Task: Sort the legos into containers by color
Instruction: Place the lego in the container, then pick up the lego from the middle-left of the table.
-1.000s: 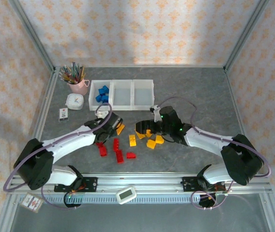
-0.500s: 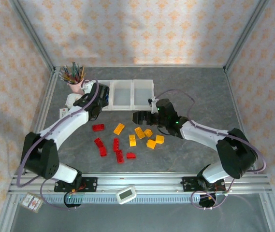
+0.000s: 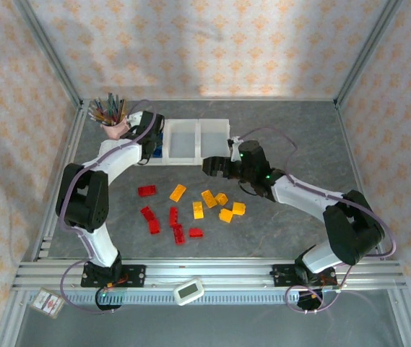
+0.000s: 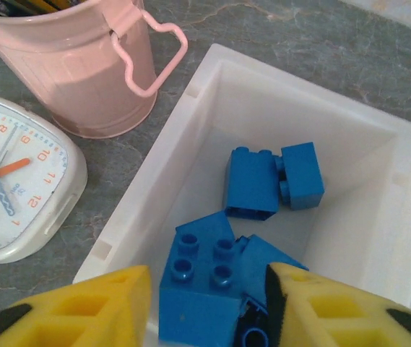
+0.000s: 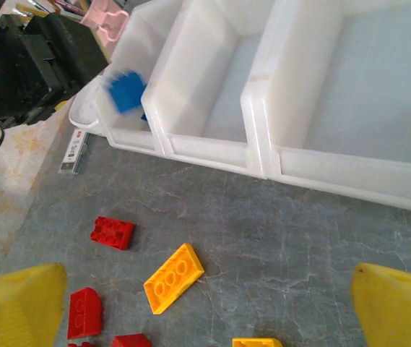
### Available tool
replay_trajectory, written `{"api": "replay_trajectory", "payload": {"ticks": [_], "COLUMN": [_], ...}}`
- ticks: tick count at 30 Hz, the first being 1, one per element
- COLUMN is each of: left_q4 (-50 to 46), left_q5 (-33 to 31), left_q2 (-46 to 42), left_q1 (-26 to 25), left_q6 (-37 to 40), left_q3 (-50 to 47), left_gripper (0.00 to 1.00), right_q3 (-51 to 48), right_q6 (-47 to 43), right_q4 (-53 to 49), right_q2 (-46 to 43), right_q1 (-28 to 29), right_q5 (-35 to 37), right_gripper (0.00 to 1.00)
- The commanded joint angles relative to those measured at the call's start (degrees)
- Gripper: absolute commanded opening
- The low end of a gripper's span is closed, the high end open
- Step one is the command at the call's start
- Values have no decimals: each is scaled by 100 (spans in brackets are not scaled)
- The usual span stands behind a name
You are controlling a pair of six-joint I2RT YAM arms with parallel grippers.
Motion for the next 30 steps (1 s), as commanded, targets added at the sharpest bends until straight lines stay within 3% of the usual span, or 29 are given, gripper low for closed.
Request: {"api": "replay_trajectory", "payload": {"ticks": [1,11,20,24,30], "left_q4": [47,-391,-1146,-1416,-911], "left_q5": [33,717,600,443,765], "left_q2": [-53,-1192,-2757,-3114,-3081], "left_q1": [31,-6,-429,-680,-746], "left_q6": [134,-68,-528,-878,-795], "left_q3": [172,-827,-2361,-2846,-3344], "left_gripper": [52,55,60,64,74], "right_q3": [217,181,-228,-469,-639], "right_q6": [-195,-560,-711,-633,-381], "right_q4": [13,-465,-595,-422,-75], "right_q2": [3,-103,-176,-158,-43], "right_q1": [-14,120,582,719,786], "right_q5": [-16,-226,-305,-280,-318], "right_gripper": [100,100,100,100,100]}}
